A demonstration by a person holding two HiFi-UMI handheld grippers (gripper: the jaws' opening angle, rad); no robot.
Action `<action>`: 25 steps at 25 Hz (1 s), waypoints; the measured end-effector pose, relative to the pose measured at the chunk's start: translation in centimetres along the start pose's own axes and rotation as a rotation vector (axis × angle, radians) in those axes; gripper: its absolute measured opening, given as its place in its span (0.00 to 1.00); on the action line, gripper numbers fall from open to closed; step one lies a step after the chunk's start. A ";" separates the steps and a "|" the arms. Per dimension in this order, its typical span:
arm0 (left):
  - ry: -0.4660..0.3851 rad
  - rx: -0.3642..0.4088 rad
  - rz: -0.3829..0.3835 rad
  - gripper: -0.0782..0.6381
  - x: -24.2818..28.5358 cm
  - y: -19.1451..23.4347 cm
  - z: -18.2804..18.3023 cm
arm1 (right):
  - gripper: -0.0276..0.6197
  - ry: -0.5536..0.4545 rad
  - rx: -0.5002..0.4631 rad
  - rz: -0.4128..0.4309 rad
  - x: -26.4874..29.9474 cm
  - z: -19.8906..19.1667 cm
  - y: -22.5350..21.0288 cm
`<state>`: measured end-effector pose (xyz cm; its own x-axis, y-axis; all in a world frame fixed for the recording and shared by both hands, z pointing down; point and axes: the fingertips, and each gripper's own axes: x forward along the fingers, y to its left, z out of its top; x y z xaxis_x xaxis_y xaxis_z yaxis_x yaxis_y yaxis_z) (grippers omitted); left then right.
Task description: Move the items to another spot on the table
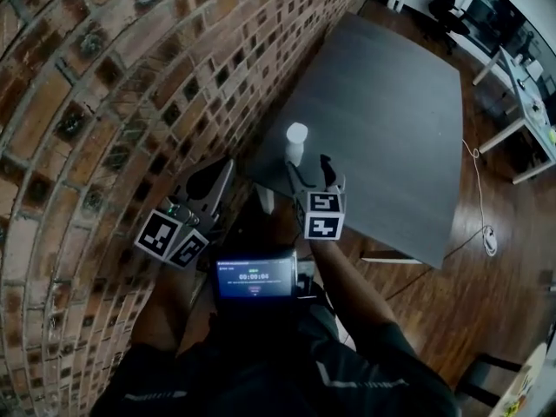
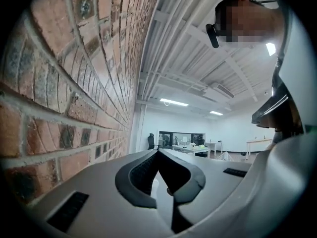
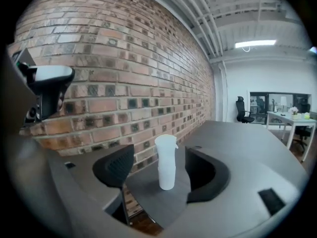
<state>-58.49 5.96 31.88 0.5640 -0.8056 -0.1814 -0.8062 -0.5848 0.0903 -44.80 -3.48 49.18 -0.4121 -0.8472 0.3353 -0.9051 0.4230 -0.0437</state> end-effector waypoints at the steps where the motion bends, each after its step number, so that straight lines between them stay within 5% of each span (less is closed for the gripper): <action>1: 0.004 0.000 0.002 0.11 0.3 0.3 -0.3 | 0.56 0.011 0.002 -0.016 1.1 -0.6 0.0; 11: -0.005 0.055 0.038 0.11 2.3 3.2 -3.6 | 0.56 0.020 0.029 -0.123 9.3 -4.8 -0.5; 22: 0.002 0.037 0.056 0.11 3.1 5.5 -6.1 | 0.56 0.005 0.056 -0.227 13.1 -4.4 -1.5; 25: 0.003 0.036 0.052 0.11 3.3 5.7 -6.4 | 0.39 -0.005 0.054 -0.241 13.3 -4.2 -2.0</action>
<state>-60.09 -0.66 38.07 0.5220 -0.8350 -0.1743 -0.8401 -0.5386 0.0643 -48.00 -14.24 57.69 -0.1843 -0.9231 0.3374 -0.9815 0.1910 -0.0136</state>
